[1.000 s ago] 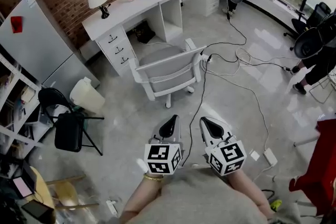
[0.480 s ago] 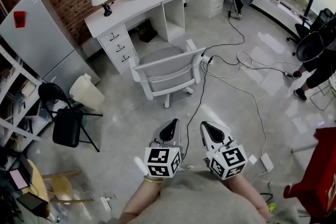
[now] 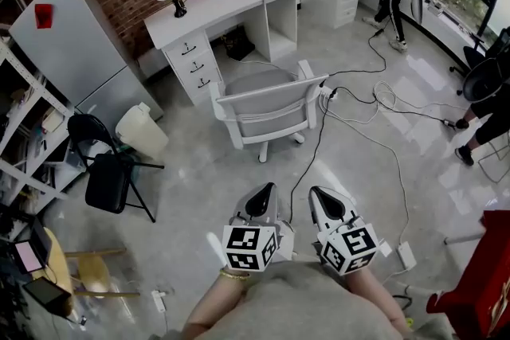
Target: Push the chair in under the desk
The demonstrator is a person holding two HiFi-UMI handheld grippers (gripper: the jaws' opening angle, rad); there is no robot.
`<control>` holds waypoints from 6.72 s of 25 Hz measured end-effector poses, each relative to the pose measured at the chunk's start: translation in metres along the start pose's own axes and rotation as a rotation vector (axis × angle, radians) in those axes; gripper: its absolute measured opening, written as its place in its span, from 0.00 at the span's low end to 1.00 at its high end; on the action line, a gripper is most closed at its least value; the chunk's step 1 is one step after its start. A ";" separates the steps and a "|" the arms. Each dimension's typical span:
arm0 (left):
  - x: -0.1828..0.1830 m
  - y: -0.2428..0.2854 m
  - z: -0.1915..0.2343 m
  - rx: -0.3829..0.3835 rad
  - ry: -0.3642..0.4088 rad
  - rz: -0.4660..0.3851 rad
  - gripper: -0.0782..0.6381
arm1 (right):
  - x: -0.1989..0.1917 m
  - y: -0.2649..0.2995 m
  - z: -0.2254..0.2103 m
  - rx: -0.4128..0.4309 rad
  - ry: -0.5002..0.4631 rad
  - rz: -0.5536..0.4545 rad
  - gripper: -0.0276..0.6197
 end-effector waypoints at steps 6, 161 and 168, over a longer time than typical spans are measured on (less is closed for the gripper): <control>0.004 0.017 0.021 -0.015 0.002 -0.004 0.12 | 0.006 0.021 0.000 -0.016 -0.006 -0.006 0.05; -0.048 0.394 0.201 -0.536 0.879 0.847 0.26 | 0.021 0.428 -0.211 0.474 -1.164 0.922 0.20; -0.054 0.394 0.199 -0.546 0.922 0.869 0.21 | 0.015 0.429 -0.213 0.484 -1.241 0.929 0.12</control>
Point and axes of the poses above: the fingertips, and each gripper's own axes: y forward along the fingers, z to its left, x out of its top, the point moved 6 cm from there along -y, backward along the fingers, and after that the axes turned 12 degrees about y, right-handed, at the moved point
